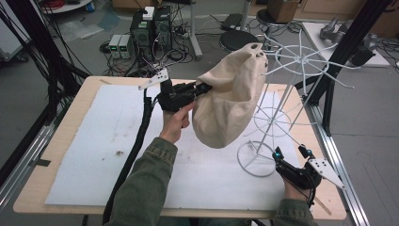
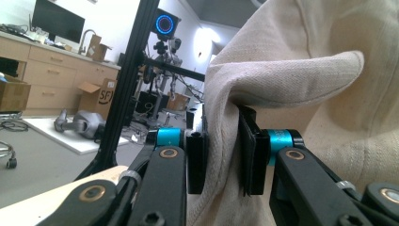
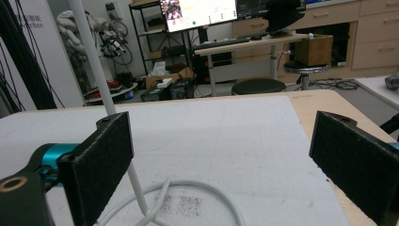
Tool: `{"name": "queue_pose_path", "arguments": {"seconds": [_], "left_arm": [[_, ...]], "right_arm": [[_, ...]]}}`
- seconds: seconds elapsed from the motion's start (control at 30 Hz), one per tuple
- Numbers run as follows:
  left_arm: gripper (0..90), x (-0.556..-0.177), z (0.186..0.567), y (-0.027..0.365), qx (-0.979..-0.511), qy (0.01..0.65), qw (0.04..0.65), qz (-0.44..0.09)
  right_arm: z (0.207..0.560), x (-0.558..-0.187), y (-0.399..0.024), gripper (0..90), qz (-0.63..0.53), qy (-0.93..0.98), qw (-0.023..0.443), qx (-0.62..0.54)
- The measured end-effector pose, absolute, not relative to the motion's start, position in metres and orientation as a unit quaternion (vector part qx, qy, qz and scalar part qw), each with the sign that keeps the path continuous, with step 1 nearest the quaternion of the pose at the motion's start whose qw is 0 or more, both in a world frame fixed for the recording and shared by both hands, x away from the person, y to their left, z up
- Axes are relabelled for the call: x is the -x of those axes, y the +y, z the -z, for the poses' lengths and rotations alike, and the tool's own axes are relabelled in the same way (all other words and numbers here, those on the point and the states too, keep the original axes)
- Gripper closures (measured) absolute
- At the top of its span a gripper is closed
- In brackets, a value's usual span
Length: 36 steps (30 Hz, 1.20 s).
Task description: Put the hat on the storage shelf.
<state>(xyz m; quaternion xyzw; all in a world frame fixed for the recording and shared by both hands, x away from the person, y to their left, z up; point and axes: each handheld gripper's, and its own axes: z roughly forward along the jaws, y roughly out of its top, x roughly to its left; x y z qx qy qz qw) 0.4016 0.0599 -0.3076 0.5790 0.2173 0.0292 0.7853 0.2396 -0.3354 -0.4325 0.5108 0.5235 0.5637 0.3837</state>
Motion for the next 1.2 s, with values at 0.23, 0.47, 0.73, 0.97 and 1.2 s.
{"name": "queue_pose_path", "arguments": {"seconds": [0.23, 0.47, 0.73, 0.97, 1.2], "left_arm": [[72.8, -0.401, 0.307, 0.06, -0.582, 0.225, 0.781, -0.037], [46.6, -0.396, 0.304, 0.067, -0.586, 0.248, 0.768, -0.071], [27.3, -0.376, 0.3, 0.091, -0.581, 0.254, 0.761, -0.141], [19.4, -0.35, 0.288, 0.118, -0.583, 0.282, 0.713, -0.267], [17.0, -0.328, 0.296, 0.149, -0.546, 0.345, 0.661, -0.382]], "right_arm": [[0.433, -0.24, -0.336, 5.9, -0.563, 0.524, 0.385, -0.509], [0.432, -0.24, -0.335, 5.9, -0.562, 0.525, 0.385, -0.51], [0.432, -0.24, -0.335, 5.9, -0.562, 0.522, 0.386, -0.512], [0.431, -0.237, -0.334, 5.9, -0.56, 0.521, 0.392, -0.511], [0.431, -0.237, -0.334, 5.9, -0.558, 0.521, 0.392, -0.513]]}}
